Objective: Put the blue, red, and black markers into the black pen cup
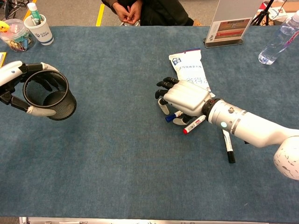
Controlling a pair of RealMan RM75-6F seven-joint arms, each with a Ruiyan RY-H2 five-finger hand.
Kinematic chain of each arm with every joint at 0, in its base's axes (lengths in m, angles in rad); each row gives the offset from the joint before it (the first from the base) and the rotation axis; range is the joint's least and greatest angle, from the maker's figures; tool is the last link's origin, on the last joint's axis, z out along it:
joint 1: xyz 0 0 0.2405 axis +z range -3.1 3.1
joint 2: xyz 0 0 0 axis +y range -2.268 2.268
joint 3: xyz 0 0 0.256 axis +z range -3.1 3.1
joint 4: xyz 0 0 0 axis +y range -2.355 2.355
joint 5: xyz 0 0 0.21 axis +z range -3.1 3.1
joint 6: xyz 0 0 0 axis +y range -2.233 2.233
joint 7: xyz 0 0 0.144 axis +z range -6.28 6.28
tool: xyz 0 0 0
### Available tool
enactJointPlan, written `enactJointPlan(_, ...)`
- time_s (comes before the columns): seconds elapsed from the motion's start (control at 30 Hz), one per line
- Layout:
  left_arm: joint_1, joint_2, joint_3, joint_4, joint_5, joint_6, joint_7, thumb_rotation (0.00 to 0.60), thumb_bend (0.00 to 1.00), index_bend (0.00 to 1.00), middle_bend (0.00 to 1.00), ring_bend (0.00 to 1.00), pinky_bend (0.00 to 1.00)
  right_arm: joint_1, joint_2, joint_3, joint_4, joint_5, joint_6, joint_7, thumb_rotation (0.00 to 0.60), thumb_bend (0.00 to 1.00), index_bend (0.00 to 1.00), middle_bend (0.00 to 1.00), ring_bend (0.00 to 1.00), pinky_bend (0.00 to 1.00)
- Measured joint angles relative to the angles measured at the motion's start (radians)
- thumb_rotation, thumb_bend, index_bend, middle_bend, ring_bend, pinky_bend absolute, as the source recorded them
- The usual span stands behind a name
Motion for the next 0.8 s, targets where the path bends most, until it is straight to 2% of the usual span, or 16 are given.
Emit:
enactJointPlan(0.3, -0.002, -0.006, 0.004, 0.006, 0.001, 0.002, -0.005, 0.6, 0.06, 0.33, 0.36, 0.34, 0.34, 0.013, 0.001, -0.006, 0.002, 0.028, -0.016, -0.011, 0.6, 0.27, 0.54, 0.23, 0.02, 0.06)
enactJointPlan(0.8, -0.006, -0.006, 0.007, 0.006, -0.001, 0.002, -0.005, 0.6, 0.06, 0.32, 0.35, 0.34, 0.34, 0.03, -0.008, -0.013, 0.021, 0.052, -0.024, -0.016, 0.6, 0.28, 0.57, 0.23, 0.02, 0.06)
